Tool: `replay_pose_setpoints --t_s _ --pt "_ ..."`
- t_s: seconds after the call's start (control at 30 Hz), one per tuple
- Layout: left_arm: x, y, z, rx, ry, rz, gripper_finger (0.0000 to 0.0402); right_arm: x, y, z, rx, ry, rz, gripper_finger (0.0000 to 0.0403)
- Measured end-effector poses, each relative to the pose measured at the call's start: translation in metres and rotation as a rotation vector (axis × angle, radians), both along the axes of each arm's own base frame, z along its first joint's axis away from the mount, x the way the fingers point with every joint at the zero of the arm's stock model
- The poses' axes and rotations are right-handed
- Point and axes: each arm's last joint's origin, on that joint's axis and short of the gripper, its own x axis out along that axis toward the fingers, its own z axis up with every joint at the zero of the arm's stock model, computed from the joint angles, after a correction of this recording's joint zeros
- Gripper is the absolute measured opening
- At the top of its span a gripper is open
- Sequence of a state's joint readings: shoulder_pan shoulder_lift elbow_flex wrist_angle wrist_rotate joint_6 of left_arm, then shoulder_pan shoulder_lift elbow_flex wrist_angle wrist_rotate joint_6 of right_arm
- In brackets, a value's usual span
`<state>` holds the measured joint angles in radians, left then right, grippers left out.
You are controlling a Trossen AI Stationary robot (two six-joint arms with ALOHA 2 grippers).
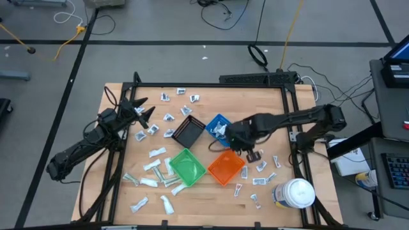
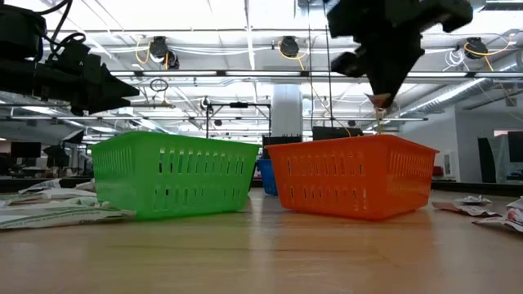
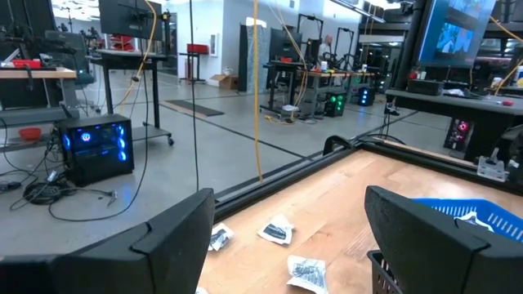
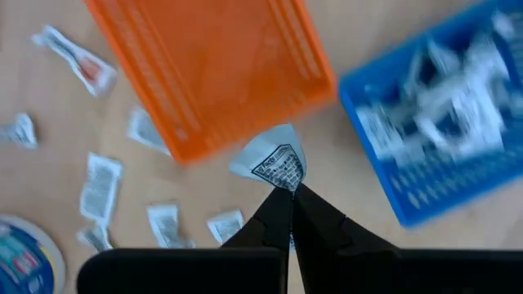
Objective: Pick & Place First Aid Supplies
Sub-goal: Put the orange ointment pack into the orange bin
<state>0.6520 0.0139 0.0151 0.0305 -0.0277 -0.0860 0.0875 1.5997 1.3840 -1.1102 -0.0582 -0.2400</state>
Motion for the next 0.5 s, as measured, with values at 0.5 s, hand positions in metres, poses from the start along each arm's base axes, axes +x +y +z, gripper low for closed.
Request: replay_pose_setpoints --t_s 0.5 --pt "0.0 0.0 0.0 0.001 -0.001 0.0 0.0324 0.053 0.06 -0.052 0.019 -0.02 0.061 0.0"
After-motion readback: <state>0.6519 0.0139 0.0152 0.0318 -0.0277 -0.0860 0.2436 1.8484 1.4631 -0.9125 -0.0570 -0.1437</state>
